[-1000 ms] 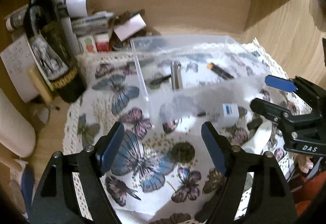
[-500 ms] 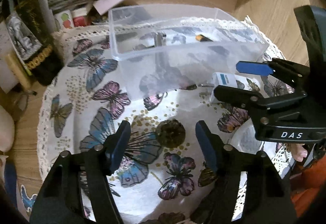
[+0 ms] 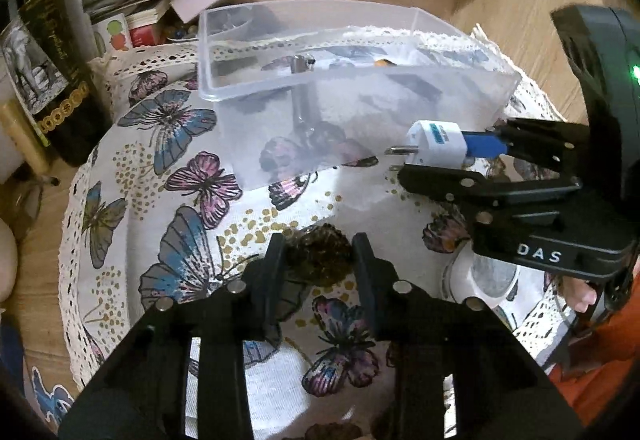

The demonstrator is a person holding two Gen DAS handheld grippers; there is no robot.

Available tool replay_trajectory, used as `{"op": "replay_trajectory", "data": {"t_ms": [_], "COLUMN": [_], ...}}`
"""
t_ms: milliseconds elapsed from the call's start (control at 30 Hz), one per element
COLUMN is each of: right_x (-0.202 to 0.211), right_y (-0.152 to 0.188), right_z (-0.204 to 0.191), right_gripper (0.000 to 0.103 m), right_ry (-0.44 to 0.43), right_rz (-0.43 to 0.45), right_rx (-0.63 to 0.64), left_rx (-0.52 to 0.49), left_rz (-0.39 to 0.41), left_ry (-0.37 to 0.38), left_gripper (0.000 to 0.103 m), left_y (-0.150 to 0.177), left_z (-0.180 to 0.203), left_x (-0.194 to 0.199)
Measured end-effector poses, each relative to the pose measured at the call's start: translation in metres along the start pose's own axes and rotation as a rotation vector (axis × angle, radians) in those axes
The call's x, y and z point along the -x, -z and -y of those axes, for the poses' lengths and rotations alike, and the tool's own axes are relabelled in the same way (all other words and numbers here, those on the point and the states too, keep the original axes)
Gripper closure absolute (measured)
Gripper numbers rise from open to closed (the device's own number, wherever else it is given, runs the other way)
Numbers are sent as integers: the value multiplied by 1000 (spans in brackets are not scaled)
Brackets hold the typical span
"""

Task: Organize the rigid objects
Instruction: 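Grasp the black spiky ball with the left gripper while the right grasps the white travel adapter, then lower the ball and adapter into the clear box and open both grippers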

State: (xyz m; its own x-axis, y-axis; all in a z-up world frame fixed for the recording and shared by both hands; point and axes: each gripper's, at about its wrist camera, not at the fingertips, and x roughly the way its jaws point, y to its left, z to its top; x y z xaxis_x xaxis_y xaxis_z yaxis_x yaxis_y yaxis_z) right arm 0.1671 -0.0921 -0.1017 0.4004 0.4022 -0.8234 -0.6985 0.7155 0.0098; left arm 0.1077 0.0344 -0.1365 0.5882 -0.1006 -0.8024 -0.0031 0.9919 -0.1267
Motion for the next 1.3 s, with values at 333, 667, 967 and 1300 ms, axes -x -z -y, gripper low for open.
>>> {"op": "replay_trajectory", "data": {"t_ms": [333,667,967,1300], "right_x": [39,70,78,48], "right_y": [-3,-21,-38,-49], "right_z": [-1,11,26,31], "right_gripper": [60,60,60,60], "right_ry": [17,76,132,130], "right_rz": [97,208,268,219], "right_rx": [-3,-29,-57,-57], "left_rx": [23,22,49,27], "left_rz": [103,228,241,172], "left_ry": [-17,-21,-17,-8], "left_gripper": [70,70,70,70], "left_y": [-11,-45,-79,-104], "left_z": [-8,1,0,11], "left_x": [38,65,54,18]}}
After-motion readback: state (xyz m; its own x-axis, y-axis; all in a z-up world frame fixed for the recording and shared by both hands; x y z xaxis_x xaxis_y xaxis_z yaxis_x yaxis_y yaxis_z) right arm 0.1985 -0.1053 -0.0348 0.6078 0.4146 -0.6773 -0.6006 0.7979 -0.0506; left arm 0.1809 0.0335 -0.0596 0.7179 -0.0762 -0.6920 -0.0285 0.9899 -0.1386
